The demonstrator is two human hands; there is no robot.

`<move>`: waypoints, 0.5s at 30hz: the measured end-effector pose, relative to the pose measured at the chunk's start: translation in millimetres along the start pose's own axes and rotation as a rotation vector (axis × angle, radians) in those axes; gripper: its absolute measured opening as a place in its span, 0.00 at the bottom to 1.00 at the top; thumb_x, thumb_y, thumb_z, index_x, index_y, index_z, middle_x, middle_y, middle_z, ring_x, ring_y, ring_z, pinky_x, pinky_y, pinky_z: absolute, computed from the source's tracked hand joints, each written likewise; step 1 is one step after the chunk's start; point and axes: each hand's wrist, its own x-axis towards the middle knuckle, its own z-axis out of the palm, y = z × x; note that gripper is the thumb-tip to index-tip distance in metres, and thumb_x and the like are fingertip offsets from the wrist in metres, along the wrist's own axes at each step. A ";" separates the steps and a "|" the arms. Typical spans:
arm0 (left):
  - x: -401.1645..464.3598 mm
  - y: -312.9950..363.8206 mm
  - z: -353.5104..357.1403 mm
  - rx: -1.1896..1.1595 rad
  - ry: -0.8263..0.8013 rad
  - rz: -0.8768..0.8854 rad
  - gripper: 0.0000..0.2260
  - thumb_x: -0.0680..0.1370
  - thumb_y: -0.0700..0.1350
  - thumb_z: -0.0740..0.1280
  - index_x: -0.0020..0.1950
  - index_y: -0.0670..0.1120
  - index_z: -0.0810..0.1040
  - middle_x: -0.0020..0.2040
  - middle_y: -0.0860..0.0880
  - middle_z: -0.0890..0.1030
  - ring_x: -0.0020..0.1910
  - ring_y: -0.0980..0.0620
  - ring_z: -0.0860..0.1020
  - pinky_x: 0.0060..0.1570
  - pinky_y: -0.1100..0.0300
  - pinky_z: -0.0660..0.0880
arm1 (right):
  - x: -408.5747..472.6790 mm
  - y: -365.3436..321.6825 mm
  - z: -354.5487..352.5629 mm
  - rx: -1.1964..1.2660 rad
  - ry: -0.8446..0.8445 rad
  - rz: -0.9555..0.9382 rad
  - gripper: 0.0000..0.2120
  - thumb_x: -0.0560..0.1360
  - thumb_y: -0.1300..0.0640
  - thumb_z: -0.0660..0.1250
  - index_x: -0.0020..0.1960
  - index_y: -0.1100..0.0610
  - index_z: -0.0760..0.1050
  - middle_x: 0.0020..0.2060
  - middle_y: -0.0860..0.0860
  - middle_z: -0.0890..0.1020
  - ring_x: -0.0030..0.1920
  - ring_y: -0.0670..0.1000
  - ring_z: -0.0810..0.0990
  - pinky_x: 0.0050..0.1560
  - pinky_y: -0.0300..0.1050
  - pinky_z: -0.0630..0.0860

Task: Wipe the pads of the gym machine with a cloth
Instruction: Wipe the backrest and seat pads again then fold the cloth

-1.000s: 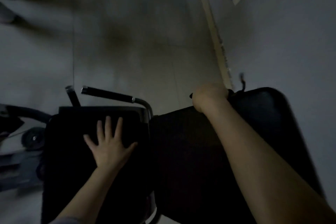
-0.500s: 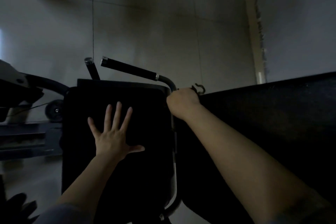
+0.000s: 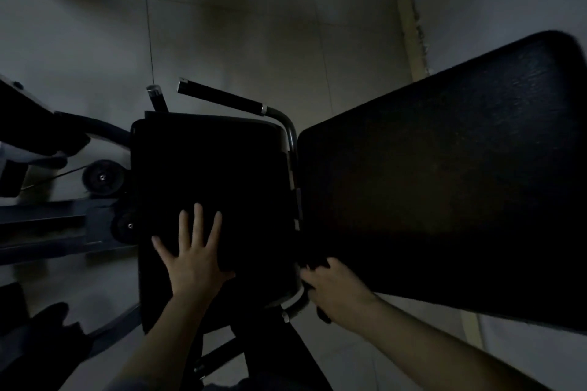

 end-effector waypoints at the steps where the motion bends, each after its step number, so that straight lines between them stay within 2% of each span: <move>1: -9.1 -5.9 8.5 0.031 -0.022 0.029 0.55 0.57 0.62 0.79 0.77 0.51 0.54 0.78 0.43 0.48 0.76 0.42 0.44 0.62 0.23 0.50 | -0.8 1.6 2.2 0.018 0.021 -0.003 0.14 0.74 0.49 0.66 0.58 0.51 0.78 0.64 0.52 0.71 0.60 0.53 0.73 0.59 0.48 0.70; 3: -14.2 -11.7 13.2 0.082 -0.028 0.069 0.55 0.54 0.60 0.80 0.76 0.51 0.58 0.77 0.42 0.53 0.76 0.42 0.48 0.59 0.22 0.56 | -3.4 17.2 -18.0 0.026 0.145 0.122 0.10 0.66 0.43 0.72 0.46 0.44 0.82 0.55 0.46 0.79 0.52 0.48 0.79 0.47 0.41 0.75; 4: -13.6 -11.1 10.2 0.096 -0.046 0.063 0.55 0.56 0.61 0.79 0.77 0.51 0.54 0.78 0.43 0.50 0.76 0.43 0.46 0.60 0.22 0.55 | -5.3 31.3 -33.8 0.030 0.229 0.209 0.11 0.69 0.43 0.69 0.51 0.43 0.81 0.60 0.47 0.77 0.57 0.50 0.78 0.49 0.43 0.74; 6: -10.7 -6.4 7.9 0.106 -0.053 0.029 0.53 0.66 0.62 0.73 0.75 0.52 0.38 0.77 0.45 0.35 0.75 0.45 0.35 0.65 0.25 0.48 | -1.9 79.9 -64.9 -0.017 0.344 0.316 0.18 0.79 0.52 0.57 0.68 0.45 0.70 0.75 0.52 0.58 0.73 0.55 0.59 0.64 0.53 0.65; 7: -9.6 -3.7 7.5 0.127 -0.065 0.012 0.52 0.69 0.63 0.70 0.73 0.52 0.32 0.75 0.46 0.30 0.74 0.44 0.31 0.66 0.27 0.46 | -2.0 108.3 -87.0 -0.046 0.326 0.405 0.20 0.80 0.54 0.55 0.72 0.45 0.64 0.77 0.52 0.50 0.76 0.55 0.49 0.68 0.57 0.60; 9: -8.1 -0.3 7.3 0.149 -0.075 0.003 0.51 0.70 0.63 0.68 0.71 0.53 0.29 0.74 0.46 0.27 0.73 0.44 0.29 0.67 0.28 0.45 | -8.8 151.7 -120.7 -0.117 0.293 0.614 0.25 0.78 0.53 0.58 0.73 0.41 0.58 0.77 0.51 0.45 0.76 0.57 0.41 0.71 0.61 0.52; 12: -8.0 -0.2 1.8 0.171 -0.102 -0.008 0.51 0.70 0.64 0.67 0.71 0.53 0.28 0.75 0.45 0.28 0.74 0.44 0.30 0.67 0.28 0.47 | -19.0 152.1 -122.6 -0.120 0.272 0.744 0.30 0.77 0.50 0.60 0.75 0.44 0.52 0.77 0.53 0.46 0.76 0.60 0.42 0.73 0.61 0.41; 13: -8.1 -0.8 1.0 0.183 -0.117 0.001 0.51 0.70 0.64 0.67 0.72 0.53 0.28 0.75 0.45 0.28 0.74 0.43 0.30 0.67 0.28 0.48 | -23.5 139.6 -114.7 -0.125 0.314 0.743 0.29 0.78 0.51 0.59 0.76 0.46 0.52 0.77 0.54 0.47 0.76 0.60 0.43 0.73 0.61 0.42; 15: -8.6 0.9 -2.1 0.172 -0.132 0.017 0.51 0.70 0.63 0.68 0.74 0.53 0.31 0.75 0.45 0.29 0.74 0.43 0.31 0.67 0.27 0.48 | -32.7 103.3 -91.9 -0.065 0.402 0.690 0.27 0.79 0.54 0.55 0.76 0.51 0.52 0.77 0.55 0.49 0.76 0.60 0.46 0.72 0.57 0.49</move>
